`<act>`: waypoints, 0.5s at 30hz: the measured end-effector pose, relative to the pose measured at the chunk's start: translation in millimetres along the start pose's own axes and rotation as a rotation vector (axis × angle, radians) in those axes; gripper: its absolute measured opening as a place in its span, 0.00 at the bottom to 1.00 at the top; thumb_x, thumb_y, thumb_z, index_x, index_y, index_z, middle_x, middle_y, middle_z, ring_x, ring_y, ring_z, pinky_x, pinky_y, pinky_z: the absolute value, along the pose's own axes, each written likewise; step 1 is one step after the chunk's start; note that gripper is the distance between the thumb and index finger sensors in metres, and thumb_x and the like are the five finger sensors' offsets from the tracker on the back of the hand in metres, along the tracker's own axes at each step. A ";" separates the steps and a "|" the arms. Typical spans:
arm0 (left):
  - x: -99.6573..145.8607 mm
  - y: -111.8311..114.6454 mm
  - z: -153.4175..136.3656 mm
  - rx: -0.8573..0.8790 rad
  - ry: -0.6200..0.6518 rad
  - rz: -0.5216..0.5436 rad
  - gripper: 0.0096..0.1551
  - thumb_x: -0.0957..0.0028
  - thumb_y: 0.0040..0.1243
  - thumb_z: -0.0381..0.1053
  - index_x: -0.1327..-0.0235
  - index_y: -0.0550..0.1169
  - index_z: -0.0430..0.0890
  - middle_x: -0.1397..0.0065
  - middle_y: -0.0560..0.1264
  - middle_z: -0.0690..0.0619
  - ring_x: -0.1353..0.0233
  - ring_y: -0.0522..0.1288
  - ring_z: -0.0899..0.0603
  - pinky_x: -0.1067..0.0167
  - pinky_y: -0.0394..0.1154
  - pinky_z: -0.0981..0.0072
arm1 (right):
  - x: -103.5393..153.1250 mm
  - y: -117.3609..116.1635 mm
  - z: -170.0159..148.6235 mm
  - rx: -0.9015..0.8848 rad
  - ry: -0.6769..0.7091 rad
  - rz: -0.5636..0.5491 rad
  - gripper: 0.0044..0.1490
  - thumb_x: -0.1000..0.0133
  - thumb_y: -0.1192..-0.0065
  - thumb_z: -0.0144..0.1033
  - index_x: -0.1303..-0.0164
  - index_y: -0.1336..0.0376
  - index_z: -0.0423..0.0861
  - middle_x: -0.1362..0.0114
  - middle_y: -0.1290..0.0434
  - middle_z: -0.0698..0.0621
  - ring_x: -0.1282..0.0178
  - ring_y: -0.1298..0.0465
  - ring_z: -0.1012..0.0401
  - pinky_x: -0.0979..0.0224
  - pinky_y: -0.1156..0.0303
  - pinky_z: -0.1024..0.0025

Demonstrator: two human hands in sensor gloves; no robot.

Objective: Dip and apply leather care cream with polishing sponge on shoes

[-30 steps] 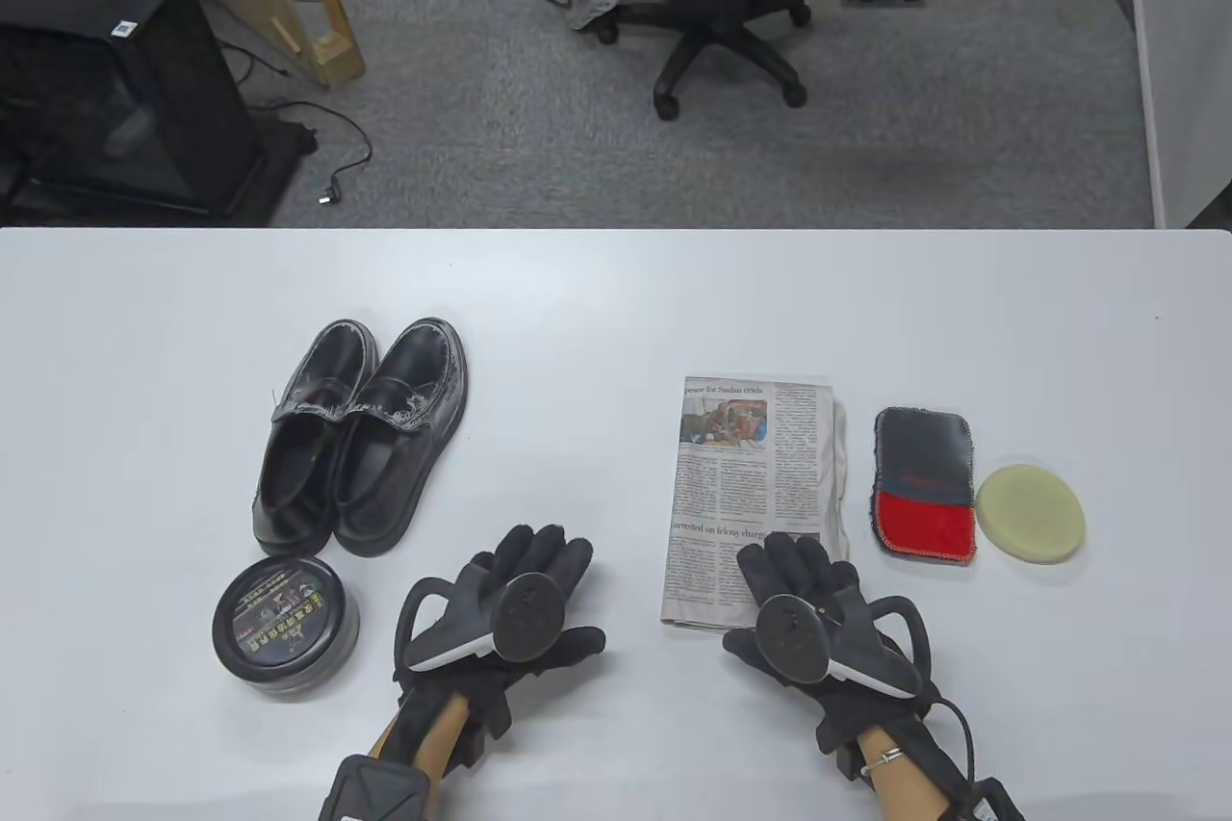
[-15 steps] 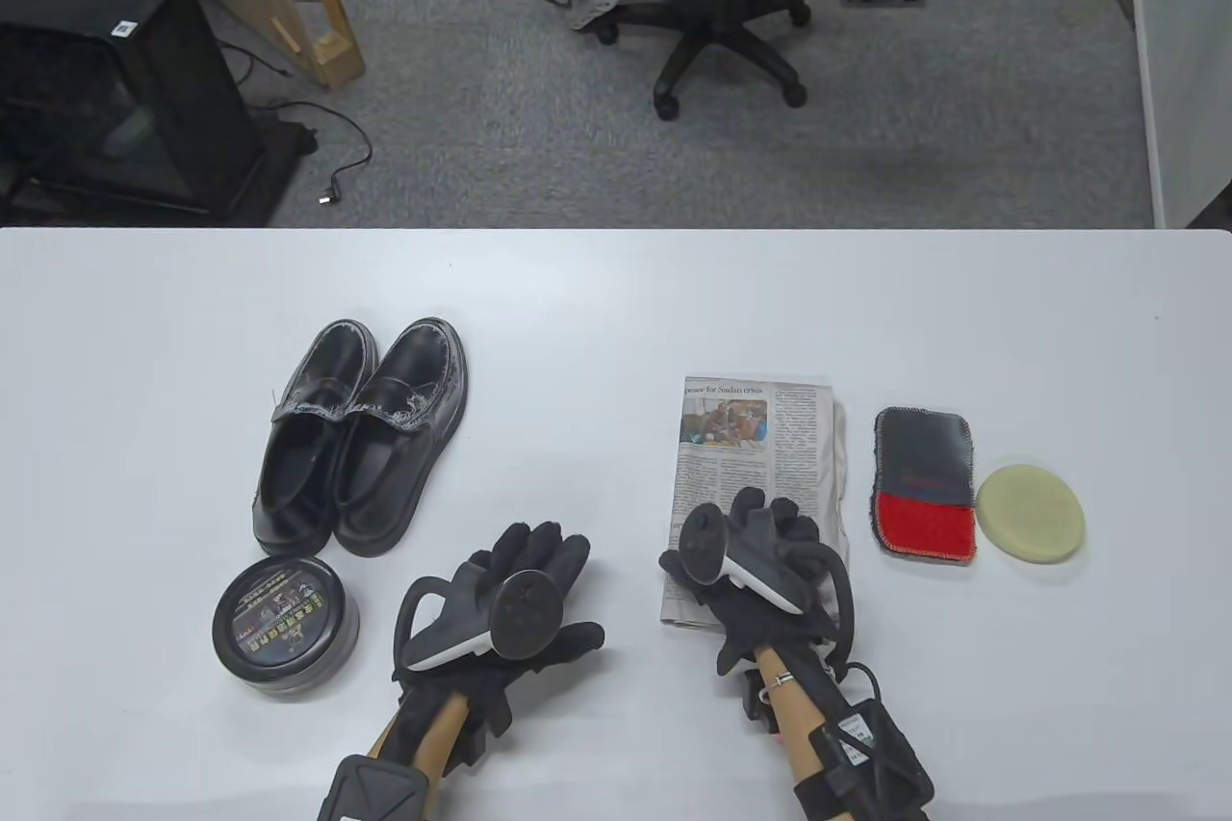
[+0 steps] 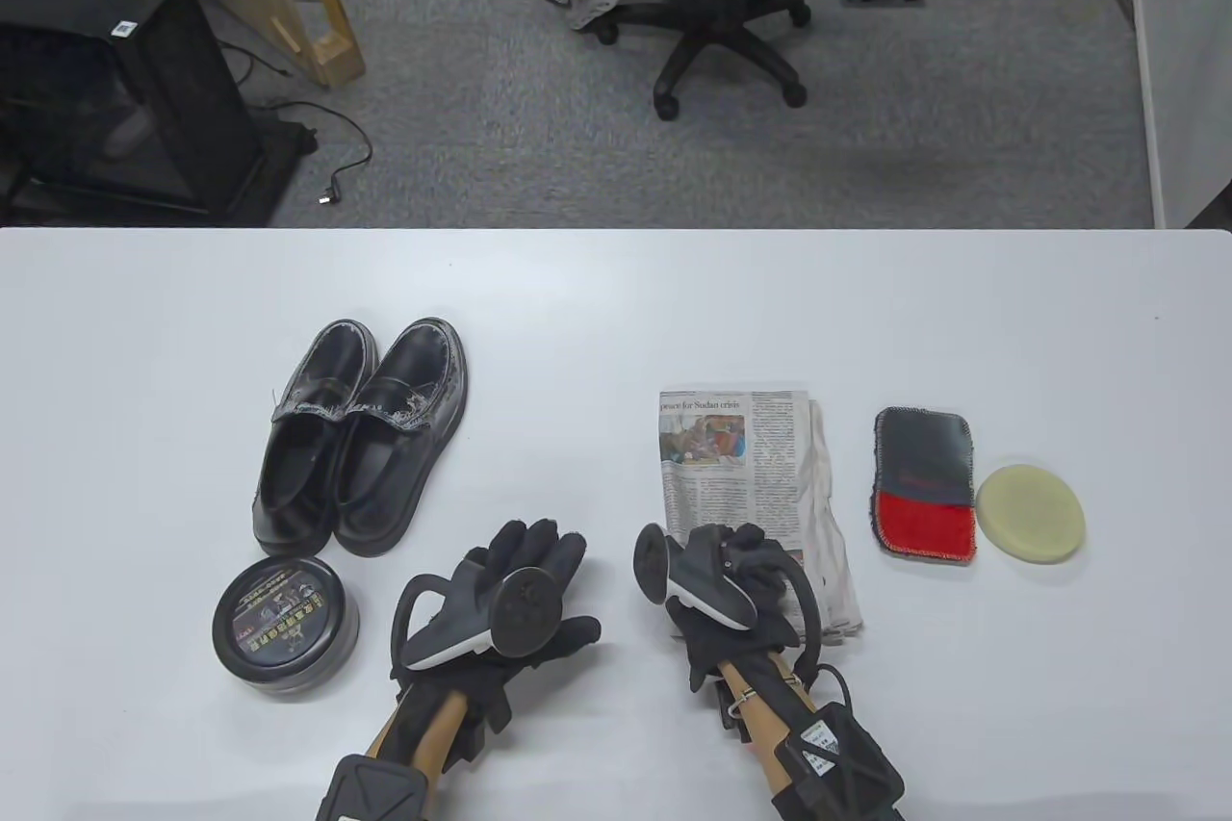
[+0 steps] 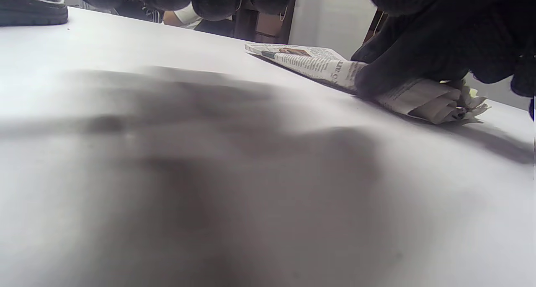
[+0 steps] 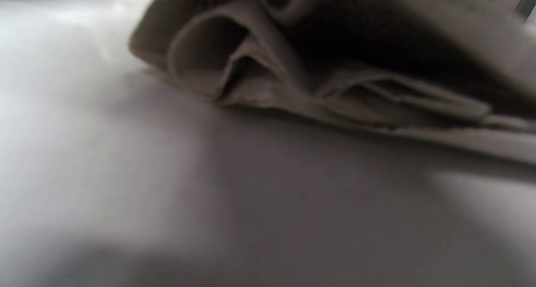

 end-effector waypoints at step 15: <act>-9.6 -21.1 -19.3 0.821 0.057 0.114 0.67 0.38 0.39 0.75 0.14 0.37 0.26 0.14 0.46 0.17 0.21 0.51 0.15 0.31 0.57 0.23 | 60.6 77.1 -104.9 -1.322 0.585 -0.112 0.33 0.31 0.54 0.47 0.20 0.42 0.42 0.19 0.34 0.39 0.23 0.31 0.37 0.29 0.28 0.51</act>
Point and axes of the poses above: the tracker on the back of each hand, its own z axis roughly to the thumb side, its own x axis roughly from the fingertips to the wrist, y = z × x, the point moved 3 cm from there along -x, roughly from the wrist to the fingertips
